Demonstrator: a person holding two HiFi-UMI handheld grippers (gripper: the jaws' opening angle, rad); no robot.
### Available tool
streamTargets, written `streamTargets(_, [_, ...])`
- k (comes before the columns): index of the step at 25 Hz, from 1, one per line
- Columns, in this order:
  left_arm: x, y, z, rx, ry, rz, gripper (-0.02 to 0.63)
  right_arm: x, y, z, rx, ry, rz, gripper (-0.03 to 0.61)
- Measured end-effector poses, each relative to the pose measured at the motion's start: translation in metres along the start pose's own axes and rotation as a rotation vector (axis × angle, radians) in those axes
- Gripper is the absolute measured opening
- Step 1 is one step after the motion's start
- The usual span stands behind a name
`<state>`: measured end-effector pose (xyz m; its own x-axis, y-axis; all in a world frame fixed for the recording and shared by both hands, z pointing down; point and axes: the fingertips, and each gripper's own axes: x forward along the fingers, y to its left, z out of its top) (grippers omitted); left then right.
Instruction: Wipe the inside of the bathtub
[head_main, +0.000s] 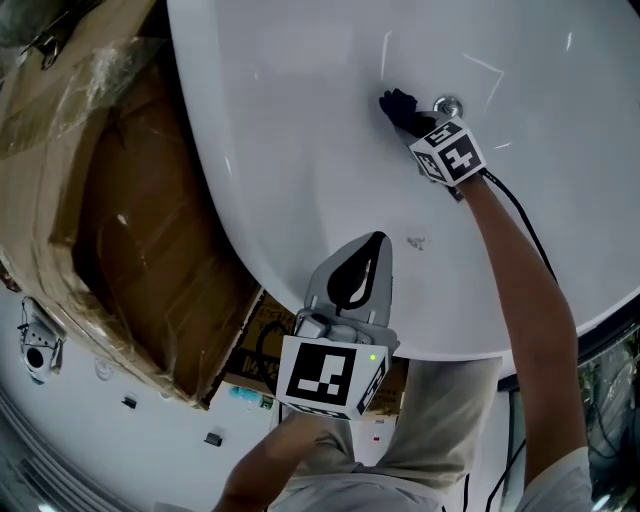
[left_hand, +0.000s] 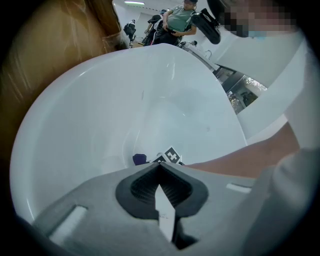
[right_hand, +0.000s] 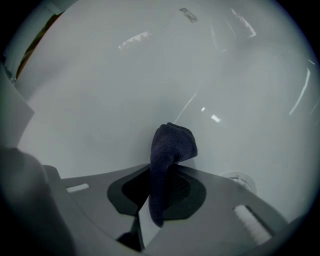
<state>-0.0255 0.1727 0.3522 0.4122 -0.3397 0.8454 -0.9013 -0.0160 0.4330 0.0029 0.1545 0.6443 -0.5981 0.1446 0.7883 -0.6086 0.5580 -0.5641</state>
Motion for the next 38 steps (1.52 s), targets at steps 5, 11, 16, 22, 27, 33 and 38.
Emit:
streamTargets(5, [0.01,0.001,0.005,-0.016,0.008,0.002,-0.003,0.016,-0.004,-0.011,0.01,0.085,0.008,0.048])
streamTargets(11, [0.014,0.003,0.007,-0.012,0.016,0.003,-0.003,0.025,-0.001,-0.017,0.004,0.125,0.014,0.049])
streamTargets(16, [0.013,0.003,0.003,-0.003,0.033,0.013,-0.003,0.023,0.017,-0.022,-0.049,0.12,0.016,0.049])
streamTargets(22, [0.01,0.004,-0.002,0.005,0.038,0.022,-0.003,0.012,0.033,-0.026,-0.035,0.106,0.067,0.048])
streamTargets(27, [0.005,0.006,0.001,-0.003,0.022,0.035,-0.003,0.0,0.051,-0.024,-0.012,0.076,0.094,0.048])
streamTargets(33, [-0.003,0.004,0.011,-0.005,0.003,0.037,-0.003,-0.018,0.079,-0.025,-0.027,0.057,0.134,0.048])
streamTargets(38, [-0.008,0.0,0.021,0.014,-0.011,0.039,-0.003,-0.032,0.107,-0.022,-0.053,0.042,0.173,0.048])
